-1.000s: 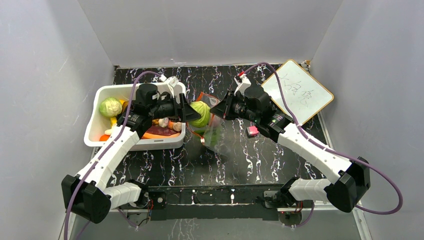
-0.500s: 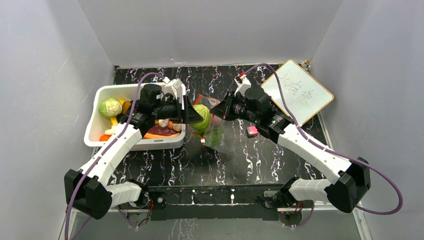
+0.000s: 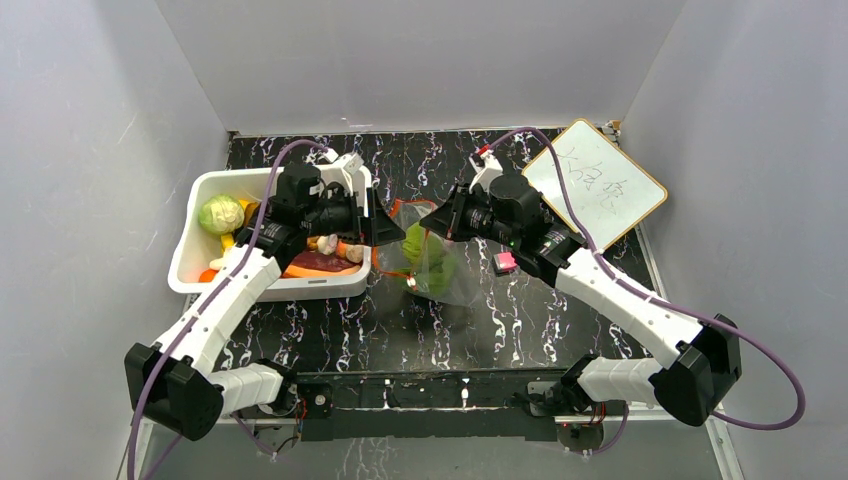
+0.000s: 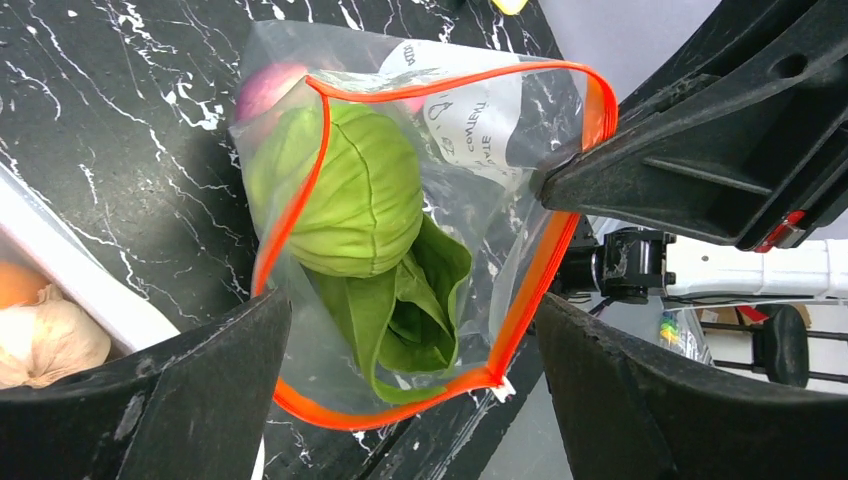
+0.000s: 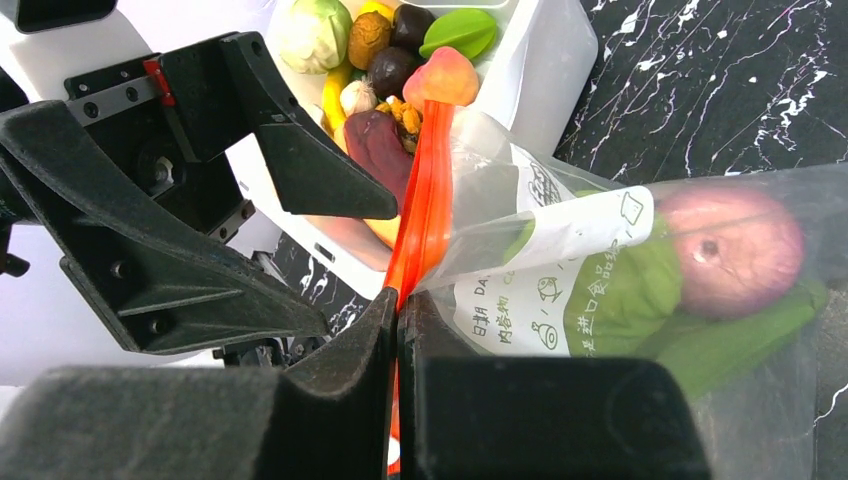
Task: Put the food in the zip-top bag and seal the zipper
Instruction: Place the fake vegetable in the zipper food storage bag, then adjust the zipper food storage bag at the center of the board.
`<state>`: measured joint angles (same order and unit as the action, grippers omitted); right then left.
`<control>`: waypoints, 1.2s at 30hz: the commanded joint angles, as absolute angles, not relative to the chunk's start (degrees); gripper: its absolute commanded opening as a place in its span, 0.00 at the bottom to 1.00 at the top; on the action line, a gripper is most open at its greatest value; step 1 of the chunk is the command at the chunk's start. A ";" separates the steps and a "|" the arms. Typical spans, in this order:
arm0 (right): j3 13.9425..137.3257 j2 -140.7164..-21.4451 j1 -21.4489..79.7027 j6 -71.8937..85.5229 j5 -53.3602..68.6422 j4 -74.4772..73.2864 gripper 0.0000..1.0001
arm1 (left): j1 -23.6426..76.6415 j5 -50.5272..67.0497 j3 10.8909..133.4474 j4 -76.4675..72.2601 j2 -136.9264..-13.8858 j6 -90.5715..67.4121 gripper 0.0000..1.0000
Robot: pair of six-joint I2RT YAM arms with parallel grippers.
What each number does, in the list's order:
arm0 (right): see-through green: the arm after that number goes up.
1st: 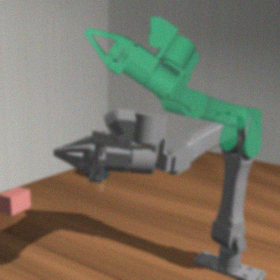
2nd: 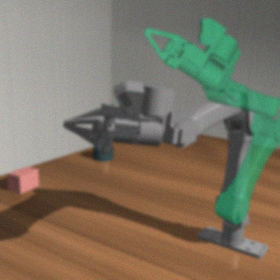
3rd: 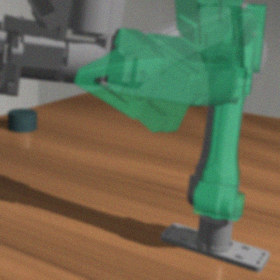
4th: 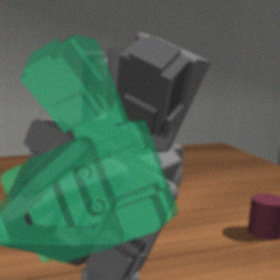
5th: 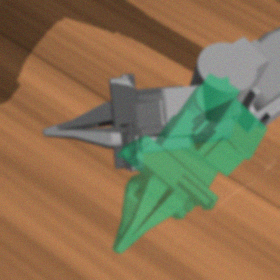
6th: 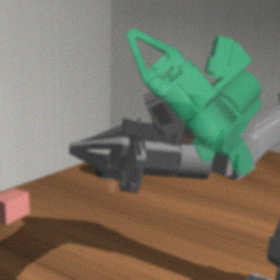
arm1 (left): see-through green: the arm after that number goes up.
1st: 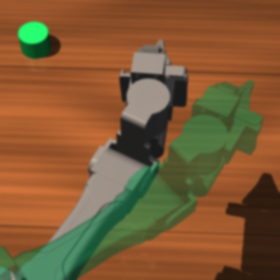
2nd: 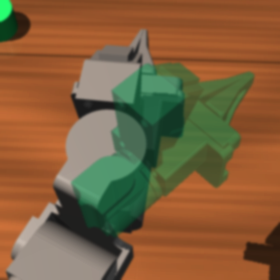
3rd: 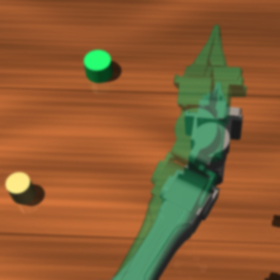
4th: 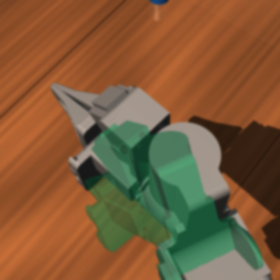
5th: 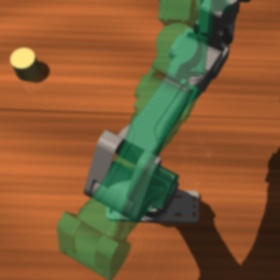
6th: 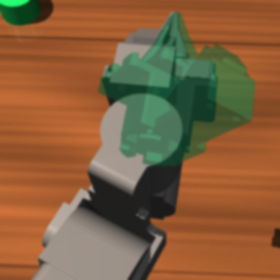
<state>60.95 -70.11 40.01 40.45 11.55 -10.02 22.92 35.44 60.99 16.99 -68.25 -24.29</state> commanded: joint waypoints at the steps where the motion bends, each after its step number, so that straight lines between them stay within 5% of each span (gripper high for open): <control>1: 62.48 -68.20 40.14 39.50 12.03 -4.37 0.00 | 23.11 33.57 65.13 21.71 -66.54 -21.10 0.89; 11: 62.41 -66.14 40.17 39.62 10.47 -5.62 0.00 | 23.12 23.28 65.10 26.47 -66.20 -14.30 0.73; 20: 62.05 -66.08 40.17 40.45 10.55 -5.78 0.00 | 23.12 28.29 61.51 22.67 -67.43 -13.59 0.40; 24: 61.88 -65.67 40.17 40.41 9.96 -6.23 0.00 | 23.12 30.98 59.54 18.83 -66.80 -15.15 0.17; 36: 60.34 -65.31 40.17 40.25 10.13 -5.37 0.00 | 23.12 30.40 59.28 19.86 -70.16 -11.79 0.17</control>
